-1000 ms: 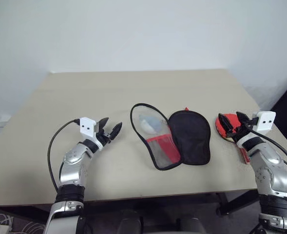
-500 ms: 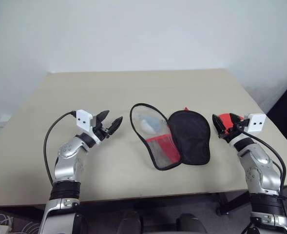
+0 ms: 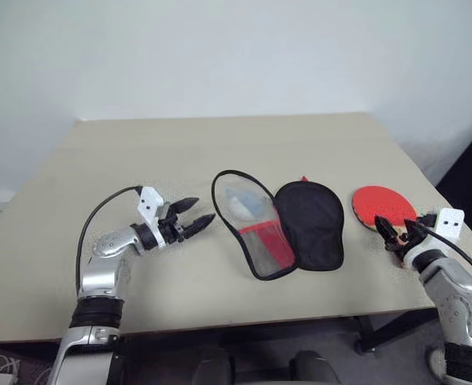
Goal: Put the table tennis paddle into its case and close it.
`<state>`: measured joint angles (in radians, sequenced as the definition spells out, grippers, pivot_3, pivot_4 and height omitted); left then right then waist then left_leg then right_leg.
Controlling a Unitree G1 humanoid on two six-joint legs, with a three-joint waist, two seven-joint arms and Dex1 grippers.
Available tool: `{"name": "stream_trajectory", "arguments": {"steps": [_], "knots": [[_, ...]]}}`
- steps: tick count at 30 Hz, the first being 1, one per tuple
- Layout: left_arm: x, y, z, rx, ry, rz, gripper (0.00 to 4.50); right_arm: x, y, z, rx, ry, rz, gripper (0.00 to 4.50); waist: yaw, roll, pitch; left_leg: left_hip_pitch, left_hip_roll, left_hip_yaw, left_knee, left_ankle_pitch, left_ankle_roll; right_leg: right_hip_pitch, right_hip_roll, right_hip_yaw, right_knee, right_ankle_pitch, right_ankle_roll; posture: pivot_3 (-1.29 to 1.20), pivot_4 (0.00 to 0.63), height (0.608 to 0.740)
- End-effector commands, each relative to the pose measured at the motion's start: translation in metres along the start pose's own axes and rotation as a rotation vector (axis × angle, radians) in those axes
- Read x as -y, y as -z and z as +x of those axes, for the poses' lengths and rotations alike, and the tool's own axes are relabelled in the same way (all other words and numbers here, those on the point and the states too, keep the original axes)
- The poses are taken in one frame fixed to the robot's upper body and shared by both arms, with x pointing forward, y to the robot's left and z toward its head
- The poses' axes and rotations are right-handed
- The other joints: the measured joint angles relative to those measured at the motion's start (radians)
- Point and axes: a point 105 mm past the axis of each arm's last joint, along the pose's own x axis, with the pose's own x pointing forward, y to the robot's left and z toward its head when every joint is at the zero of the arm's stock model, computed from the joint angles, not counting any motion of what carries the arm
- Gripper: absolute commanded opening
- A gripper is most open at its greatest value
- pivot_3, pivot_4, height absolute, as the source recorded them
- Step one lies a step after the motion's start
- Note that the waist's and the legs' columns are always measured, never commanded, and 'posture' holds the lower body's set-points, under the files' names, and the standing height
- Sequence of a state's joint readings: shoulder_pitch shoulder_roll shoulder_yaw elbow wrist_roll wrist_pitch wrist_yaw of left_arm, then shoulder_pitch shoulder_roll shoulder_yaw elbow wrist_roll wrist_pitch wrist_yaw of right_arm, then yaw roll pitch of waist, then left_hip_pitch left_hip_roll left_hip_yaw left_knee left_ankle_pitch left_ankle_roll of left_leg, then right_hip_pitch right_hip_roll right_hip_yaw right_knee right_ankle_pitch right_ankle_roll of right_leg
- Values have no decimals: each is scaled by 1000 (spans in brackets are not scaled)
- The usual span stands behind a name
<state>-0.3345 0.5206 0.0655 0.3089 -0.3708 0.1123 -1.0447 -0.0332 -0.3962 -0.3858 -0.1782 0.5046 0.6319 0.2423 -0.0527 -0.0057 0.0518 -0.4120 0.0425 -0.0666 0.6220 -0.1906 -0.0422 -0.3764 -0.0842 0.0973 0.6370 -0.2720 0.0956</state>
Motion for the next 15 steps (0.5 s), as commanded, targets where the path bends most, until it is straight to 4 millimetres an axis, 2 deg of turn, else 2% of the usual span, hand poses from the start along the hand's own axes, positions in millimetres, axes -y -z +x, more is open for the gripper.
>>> {"name": "stream_trajectory", "arguments": {"steps": [1,7,15], "knots": [[16,-7,-2,0,114,23,3583,6,-15,-9,19,17,-19,4053,0,0,0,0,0,0,0,0,0,0,0,0,0,0,0,0,0,740],[40,1,1,-67,275,-15,3583,25,-1,-11,-51,65,-33,4053,1,0,1,0,0,0,0,0,0,-1,-1,0,0,0,0,0,0,740],[48,-3,16,-34,276,-33,3583,50,4,1,-125,107,-31,4053,0,0,1,0,0,1,0,0,0,0,-1,1,-1,0,0,0,0,740]]}}
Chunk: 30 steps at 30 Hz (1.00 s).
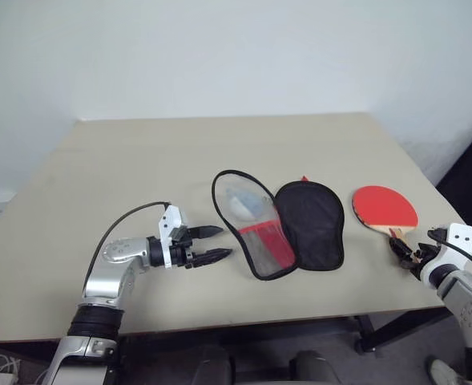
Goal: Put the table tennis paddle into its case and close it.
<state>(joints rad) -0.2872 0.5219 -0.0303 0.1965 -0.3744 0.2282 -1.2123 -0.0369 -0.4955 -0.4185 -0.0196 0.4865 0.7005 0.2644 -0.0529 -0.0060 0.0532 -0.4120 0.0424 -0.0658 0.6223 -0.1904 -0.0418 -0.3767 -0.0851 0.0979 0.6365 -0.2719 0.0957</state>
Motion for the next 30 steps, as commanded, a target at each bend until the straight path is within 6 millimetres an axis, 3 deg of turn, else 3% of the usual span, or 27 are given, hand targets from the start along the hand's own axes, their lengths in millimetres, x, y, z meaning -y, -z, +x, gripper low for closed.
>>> {"name": "stream_trajectory", "arguments": {"steps": [1,8,19,27,30], "knots": [[-4,-17,7,47,-28,33,3583,7,-20,7,32,-2,-36,4053,0,0,0,0,0,0,0,1,1,0,0,0,0,0,0,0,0,740],[-4,-16,9,65,-54,19,3583,12,-18,27,-48,-46,-74,4053,-3,-4,1,1,0,0,2,2,4,2,1,0,0,0,0,0,0,740],[-7,-9,9,43,-107,0,3583,-8,-8,30,-131,-179,-141,4053,-20,-6,2,1,0,-1,4,1,1,2,1,0,2,0,0,0,0,740],[-5,-6,12,38,-110,-5,3583,-8,-2,42,-173,-144,-190,4053,-25,-8,2,1,0,-1,4,2,3,2,1,0,2,0,0,0,0,740],[-5,-5,13,27,-107,-5,3583,-8,0,47,-195,-128,-216,3433,-35,-10,2,2,0,-1,5,0,1,3,1,0,2,0,0,0,0,740]]}}
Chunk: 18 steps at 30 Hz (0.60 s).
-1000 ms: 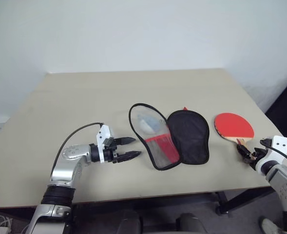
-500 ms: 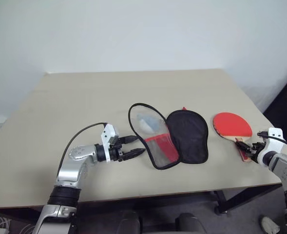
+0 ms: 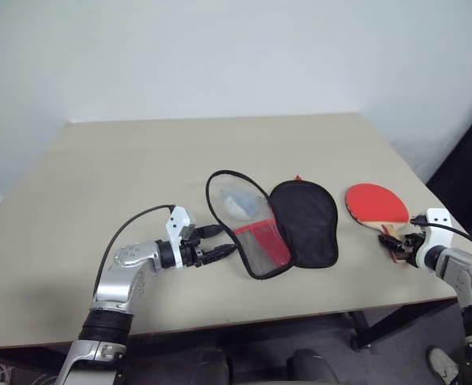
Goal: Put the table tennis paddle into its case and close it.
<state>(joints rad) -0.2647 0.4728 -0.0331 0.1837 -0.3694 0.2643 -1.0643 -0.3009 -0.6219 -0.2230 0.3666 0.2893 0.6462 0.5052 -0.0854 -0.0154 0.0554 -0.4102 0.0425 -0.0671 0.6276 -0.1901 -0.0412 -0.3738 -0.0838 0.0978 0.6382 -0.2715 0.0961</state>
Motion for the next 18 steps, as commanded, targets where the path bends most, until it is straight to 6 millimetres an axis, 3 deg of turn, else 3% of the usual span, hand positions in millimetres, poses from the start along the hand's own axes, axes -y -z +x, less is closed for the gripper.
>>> {"name": "stream_trajectory", "arguments": {"steps": [1,7,14,18], "knots": [[3,-13,4,12,18,55,3583,-2,2,7,-25,-1,-26,3178,-5,0,0,0,0,0,0,0,0,0,0,0,0,0,0,0,0,740],[3,-10,4,3,12,53,3583,-8,-11,9,17,-24,-2,1208,-15,-2,0,0,0,0,2,0,1,2,-1,0,-1,0,0,0,0,740],[3,-9,7,-7,6,52,3583,-6,-23,0,98,-17,97,1148,-15,-1,1,0,-1,-1,1,1,1,0,-1,0,2,0,0,0,0,740],[6,-10,9,-5,16,55,3583,-20,-38,-13,159,-20,165,1148,-11,2,1,-3,-1,-1,-2,2,3,-1,0,0,2,0,0,0,0,740]]}}
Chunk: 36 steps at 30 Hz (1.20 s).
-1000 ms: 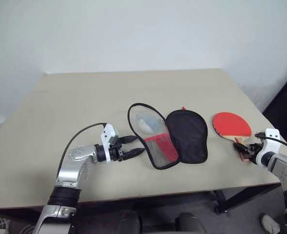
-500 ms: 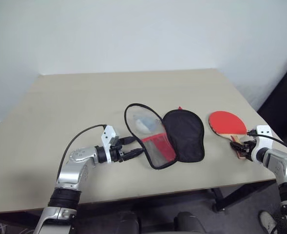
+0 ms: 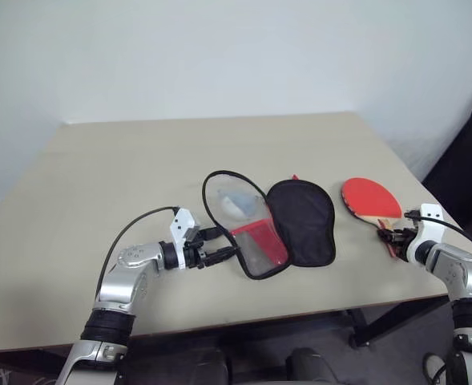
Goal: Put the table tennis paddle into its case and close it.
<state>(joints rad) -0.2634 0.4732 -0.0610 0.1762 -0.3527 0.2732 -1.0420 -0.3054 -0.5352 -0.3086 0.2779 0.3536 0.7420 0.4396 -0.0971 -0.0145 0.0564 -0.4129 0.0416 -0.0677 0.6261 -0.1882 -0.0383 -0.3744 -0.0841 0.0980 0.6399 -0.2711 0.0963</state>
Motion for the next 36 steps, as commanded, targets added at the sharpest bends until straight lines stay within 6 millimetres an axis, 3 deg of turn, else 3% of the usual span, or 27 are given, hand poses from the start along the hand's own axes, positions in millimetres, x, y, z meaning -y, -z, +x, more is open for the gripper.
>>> {"name": "stream_trajectory", "arguments": {"steps": [1,5,9,14,17,24,29,36], "knots": [[4,-15,5,27,19,51,3583,-17,-34,-17,120,-28,18,1148,1,2,1,-2,0,0,-1,2,3,-1,0,0,0,0,0,0,0,740],[5,-15,8,22,29,52,3583,-57,-53,-30,227,-111,-30,1148,3,5,3,-4,0,0,-6,2,3,-4,0,1,0,-1,2,0,0,740],[6,-16,14,18,48,50,3583,-93,-57,-33,261,-176,-42,1148,9,7,4,-4,0,1,-6,2,3,-6,0,1,0,-2,1,0,0,740],[4,-19,20,21,58,54,3583,-136,-54,-23,261,-248,28,1148,17,7,4,-3,0,1,-6,2,3,-6,0,1,0,-1,0,0,0,740],[3,-18,23,17,60,53,3583,-150,-44,-14,232,-254,71,1148,26,8,4,-4,0,1,-6,2,3,-8,0,1,0,-1,0,0,0,740],[4,-15,23,14,61,51,3583,-160,-30,-9,197,-256,100,1148,26,8,4,-15,0,0,-6,4,3,-16,1,1,2,3,-1,0,0,740],[3,-13,23,0,61,50,3583,-147,-18,-12,168,-210,114,1148,26,8,4,-15,0,0,-6,4,3,-16,1,1,2,3,-1,0,0,740],[1,-10,23,-28,67,43,3583,-145,9,-16,99,-191,106,1148,26,9,4,-15,0,-1,-6,5,3,-16,1,0,2,2,0,0,0,740]]}}
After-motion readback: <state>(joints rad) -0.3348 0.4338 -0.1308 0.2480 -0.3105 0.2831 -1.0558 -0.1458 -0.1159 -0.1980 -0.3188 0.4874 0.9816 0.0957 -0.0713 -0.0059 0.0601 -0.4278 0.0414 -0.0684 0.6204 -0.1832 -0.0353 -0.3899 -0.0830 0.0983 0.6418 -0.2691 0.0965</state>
